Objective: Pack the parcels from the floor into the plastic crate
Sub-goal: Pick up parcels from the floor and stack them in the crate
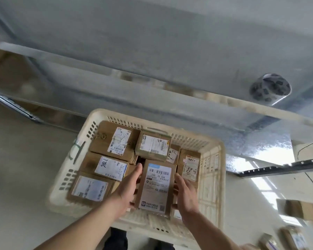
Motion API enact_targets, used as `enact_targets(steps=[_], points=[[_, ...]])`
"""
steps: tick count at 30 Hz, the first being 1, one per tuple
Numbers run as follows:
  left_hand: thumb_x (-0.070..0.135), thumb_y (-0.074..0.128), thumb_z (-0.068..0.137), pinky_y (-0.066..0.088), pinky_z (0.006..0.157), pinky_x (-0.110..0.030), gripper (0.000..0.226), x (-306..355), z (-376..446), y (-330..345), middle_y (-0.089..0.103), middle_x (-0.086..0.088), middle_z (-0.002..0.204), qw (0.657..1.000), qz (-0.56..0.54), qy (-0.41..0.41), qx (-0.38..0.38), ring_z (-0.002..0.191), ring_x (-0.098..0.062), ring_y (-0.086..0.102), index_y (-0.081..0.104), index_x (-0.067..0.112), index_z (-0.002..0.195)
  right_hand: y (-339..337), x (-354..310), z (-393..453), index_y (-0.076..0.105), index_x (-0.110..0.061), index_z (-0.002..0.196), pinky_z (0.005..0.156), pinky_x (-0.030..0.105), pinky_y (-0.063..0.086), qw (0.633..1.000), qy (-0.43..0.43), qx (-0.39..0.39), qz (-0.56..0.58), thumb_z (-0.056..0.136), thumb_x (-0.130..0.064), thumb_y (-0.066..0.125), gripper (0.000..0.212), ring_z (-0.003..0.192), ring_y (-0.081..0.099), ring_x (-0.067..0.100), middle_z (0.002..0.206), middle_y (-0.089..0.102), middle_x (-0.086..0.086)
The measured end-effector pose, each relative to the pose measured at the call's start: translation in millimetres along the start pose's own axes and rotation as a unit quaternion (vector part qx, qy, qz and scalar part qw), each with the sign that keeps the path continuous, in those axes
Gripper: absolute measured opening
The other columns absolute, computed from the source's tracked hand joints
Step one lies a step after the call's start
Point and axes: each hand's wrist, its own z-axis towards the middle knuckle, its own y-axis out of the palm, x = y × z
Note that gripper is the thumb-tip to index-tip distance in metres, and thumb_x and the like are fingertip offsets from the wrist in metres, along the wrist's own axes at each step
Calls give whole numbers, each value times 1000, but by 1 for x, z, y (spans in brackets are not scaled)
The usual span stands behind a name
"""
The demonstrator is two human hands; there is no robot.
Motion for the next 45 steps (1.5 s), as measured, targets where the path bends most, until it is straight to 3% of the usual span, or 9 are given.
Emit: enact_targets(steps=[9,15,18,23,28,31,35,40,45], points=[[74,33,90,45,81,-37,49,-32,113,-45,72,4,102,999,15,-42,-9,97,-22,65,68,40,101,70,54,80,71,-25,105,86,61,58,1000,26,-3,-4,68,-80,49,69,100,71,24,101,77,-1],[70,36,92,52,81,-35,49,-42,161,-41,76,7,94,1000,21,-3,-6,93,-17,68,70,37,105,81,68,123,70,-13,110,54,15,52,999,-20,-17,-24,105,-36,46,34,75,70,1,95,76,1],[79,38,85,48,96,-42,57,-44,171,-40,74,6,107,999,32,8,-6,105,-20,66,68,37,111,89,69,130,70,-17,107,70,29,59,999,-37,-24,-27,88,-49,50,42,77,71,2,93,77,-1],[56,35,100,48,69,-29,38,-45,175,-38,75,13,75,1000,8,26,-15,69,-5,70,66,35,94,92,74,134,67,-22,122,83,45,60,999,-16,-19,23,80,-59,56,57,96,72,16,107,76,1],[64,32,96,46,91,-39,42,-36,166,-38,72,8,98,1000,21,20,-12,96,-13,64,66,40,99,85,62,134,54,-24,138,69,21,41,997,27,-69,8,101,-39,56,40,99,62,-3,113,69,-9],[56,29,100,42,80,-32,35,-23,149,-34,58,20,83,999,30,33,-1,78,2,50,56,41,85,84,52,131,43,-19,153,90,27,41,996,29,-80,-11,86,-56,62,78,121,59,15,135,65,0],[49,28,103,36,60,-26,37,-9,120,-29,50,23,83,999,33,37,17,68,3,42,53,36,80,79,36,118,38,-23,157,113,44,30,998,7,-62,20,81,-62,60,88,143,42,24,153,51,0],[48,28,103,36,77,-32,46,1,83,-21,54,2,128,998,5,56,17,85,-7,42,55,23,131,55,8,85,57,-27,144,119,51,33,998,-40,-49,14,66,-80,55,94,138,48,15,145,58,-8],[46,25,104,43,54,-21,39,31,12,5,55,-4,135,997,26,77,14,68,3,44,58,27,114,21,-47,32,59,-24,141,109,37,35,996,-73,-57,3,99,-58,49,55,125,52,10,133,62,-10]])
